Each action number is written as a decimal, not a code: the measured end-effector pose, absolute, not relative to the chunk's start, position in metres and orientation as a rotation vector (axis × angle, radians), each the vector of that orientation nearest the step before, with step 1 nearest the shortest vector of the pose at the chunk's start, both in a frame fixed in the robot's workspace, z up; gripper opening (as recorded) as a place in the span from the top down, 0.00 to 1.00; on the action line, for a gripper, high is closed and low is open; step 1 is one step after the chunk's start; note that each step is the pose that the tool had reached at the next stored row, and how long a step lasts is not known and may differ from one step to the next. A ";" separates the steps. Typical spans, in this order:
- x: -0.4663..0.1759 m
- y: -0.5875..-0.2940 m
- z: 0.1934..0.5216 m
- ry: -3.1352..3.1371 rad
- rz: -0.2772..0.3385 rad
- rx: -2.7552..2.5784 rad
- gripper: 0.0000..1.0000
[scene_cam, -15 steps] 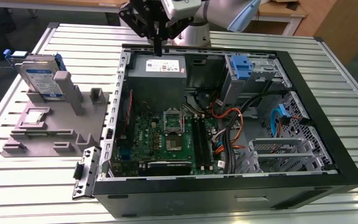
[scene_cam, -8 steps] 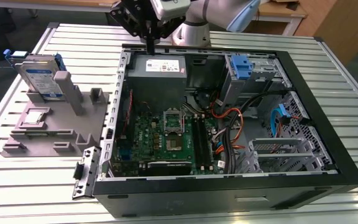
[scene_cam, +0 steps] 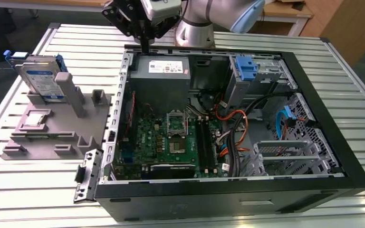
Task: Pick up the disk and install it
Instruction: 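Reach for the disk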
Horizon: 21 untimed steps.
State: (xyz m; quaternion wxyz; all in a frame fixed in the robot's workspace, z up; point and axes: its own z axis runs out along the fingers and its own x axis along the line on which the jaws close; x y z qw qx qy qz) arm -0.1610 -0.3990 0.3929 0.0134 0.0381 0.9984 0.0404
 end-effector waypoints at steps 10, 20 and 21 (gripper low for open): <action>-0.182 -0.399 0.393 3.107 0.143 0.118 0.89; -0.191 -0.399 0.393 3.106 0.146 0.119 0.89; -0.191 -0.399 0.393 3.106 0.146 0.119 0.89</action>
